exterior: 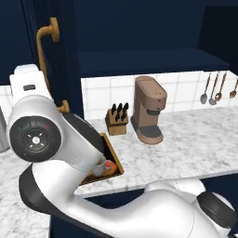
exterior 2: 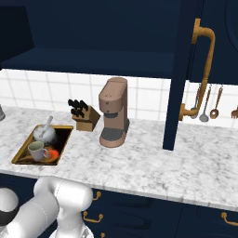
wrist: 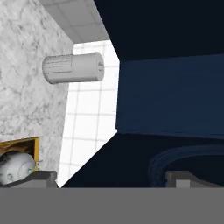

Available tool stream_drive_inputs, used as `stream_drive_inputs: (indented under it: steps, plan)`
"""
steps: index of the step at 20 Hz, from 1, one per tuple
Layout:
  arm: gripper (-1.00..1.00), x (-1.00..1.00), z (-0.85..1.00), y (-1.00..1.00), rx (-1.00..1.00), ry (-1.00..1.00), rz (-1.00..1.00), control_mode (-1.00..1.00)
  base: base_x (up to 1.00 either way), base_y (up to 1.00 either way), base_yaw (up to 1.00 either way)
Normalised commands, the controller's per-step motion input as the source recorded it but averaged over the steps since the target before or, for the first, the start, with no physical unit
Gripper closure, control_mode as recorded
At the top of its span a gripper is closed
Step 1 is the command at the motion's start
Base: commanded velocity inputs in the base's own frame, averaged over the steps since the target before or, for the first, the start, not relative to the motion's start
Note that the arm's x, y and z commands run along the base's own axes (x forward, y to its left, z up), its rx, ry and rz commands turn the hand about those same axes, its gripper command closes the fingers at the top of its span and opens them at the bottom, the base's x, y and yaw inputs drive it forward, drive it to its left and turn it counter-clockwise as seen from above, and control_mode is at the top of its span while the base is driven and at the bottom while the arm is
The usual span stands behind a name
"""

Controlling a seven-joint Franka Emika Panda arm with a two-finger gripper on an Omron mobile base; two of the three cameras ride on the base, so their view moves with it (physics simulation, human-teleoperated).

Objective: Pick the kettle from the counter and place it on the tray. Then pick the mug from the cabinet and place it on the tray. Then close the cabinet doors.

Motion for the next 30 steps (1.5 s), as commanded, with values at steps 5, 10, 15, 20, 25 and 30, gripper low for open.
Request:
stream_drive_inputs:
  steps: [5, 10, 15, 20, 25, 30]
  plan:
    - [-1.00, 0.22, -0.01, -0.83, 0.00, 0.00, -0.20, -1.00, 0.00, 0.00, 0.00]
    - [-1.00, 0.36, -0.04, -0.85, 0.00, 0.00, -0.20, -1.00, 0.00, 0.00, 0.00]
    - [-1.00, 0.49, -0.04, -0.81, 0.00, 0.00, -0.14, -1.00, 0.00, 0.00, 0.00]
    - [-1.00, 0.64, -0.05, -0.69, 0.00, 0.00, -0.13, -1.00, 0.00, 0.00, 0.00]
    - [-1.00, 0.99, -0.13, -0.43, 0.07, 0.00, 0.03, -1.00, 0.00, 0.00, 0.00]
    - [-1.00, 1.00, -0.16, -0.30, 0.10, 0.06, 0.18, -1.00, 0.00, 0.00, 0.00]
